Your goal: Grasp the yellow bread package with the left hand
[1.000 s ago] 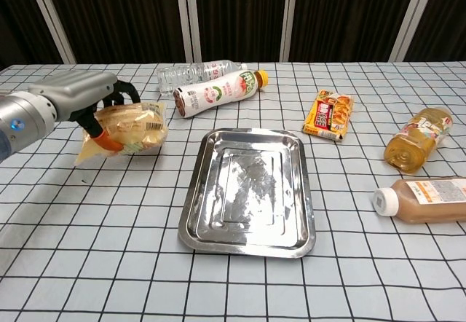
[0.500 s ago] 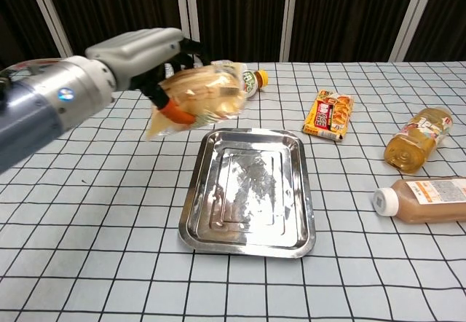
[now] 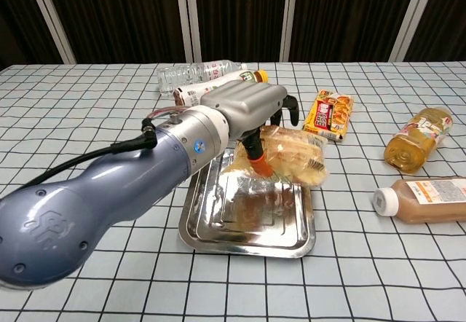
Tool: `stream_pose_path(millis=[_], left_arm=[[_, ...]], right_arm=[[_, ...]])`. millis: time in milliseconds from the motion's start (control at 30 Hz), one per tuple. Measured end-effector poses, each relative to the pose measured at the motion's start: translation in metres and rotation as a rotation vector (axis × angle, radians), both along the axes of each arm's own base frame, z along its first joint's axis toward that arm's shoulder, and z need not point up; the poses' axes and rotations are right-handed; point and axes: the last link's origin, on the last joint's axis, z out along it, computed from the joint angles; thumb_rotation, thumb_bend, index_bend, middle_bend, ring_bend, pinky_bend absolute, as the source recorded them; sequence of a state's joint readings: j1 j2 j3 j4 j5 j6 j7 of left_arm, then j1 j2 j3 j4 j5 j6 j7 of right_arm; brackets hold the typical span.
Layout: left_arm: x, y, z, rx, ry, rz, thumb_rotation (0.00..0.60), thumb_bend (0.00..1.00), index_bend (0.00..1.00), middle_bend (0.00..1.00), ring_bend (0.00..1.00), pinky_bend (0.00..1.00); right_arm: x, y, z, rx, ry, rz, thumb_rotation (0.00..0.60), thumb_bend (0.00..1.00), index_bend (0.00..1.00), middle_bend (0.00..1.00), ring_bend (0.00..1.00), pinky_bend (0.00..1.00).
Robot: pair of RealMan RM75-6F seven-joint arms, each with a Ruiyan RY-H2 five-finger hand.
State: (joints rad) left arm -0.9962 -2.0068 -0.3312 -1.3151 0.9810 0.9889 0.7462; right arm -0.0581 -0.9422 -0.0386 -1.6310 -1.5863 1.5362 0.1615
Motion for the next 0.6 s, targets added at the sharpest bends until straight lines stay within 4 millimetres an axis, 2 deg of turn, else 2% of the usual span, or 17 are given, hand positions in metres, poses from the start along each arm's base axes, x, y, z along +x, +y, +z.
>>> stream_pose_path(millis=[233, 333, 400, 500, 600], left_arm=[[-0.003, -0.005, 0.009, -0.025, 0.007, -0.022, 0.600, 0.07, 0.01, 0.15, 0.16, 0.26], [-0.006, -0.008, 0.021, -0.033, 0.000, -0.023, 0.600, 0.07, 0.00, 0.12, 0.14, 0.24], [-0.008, -0.011, 0.034, -0.038, -0.009, -0.024, 0.600, 0.07, 0.00, 0.12, 0.14, 0.23], [-0.011, -0.019, 0.056, -0.044, -0.036, -0.025, 0.600, 0.07, 0.00, 0.07, 0.07, 0.22], [-0.025, -0.032, 0.088, -0.034, -0.068, -0.018, 0.600, 0.06, 0.00, 0.01, 0.01, 0.13]], right_arm=[[0.000, 0.001, 0.000, -0.013, 0.007, -0.003, 0.600, 0.41, 0.00, 0.00, 0.00, 0.00], [0.001, 0.002, -0.002, -0.007, 0.010, 0.002, 0.600, 0.41, 0.00, 0.00, 0.00, 0.00], [0.003, 0.002, -0.003, -0.002, 0.014, 0.009, 0.600, 0.41, 0.00, 0.00, 0.00, 0.00], [0.006, 0.004, -0.006, 0.005, 0.021, 0.021, 0.600, 0.41, 0.00, 0.00, 0.00, 0.00], [0.008, 0.006, -0.008, 0.012, 0.028, 0.033, 0.600, 0.41, 0.00, 0.00, 0.00, 0.00]])
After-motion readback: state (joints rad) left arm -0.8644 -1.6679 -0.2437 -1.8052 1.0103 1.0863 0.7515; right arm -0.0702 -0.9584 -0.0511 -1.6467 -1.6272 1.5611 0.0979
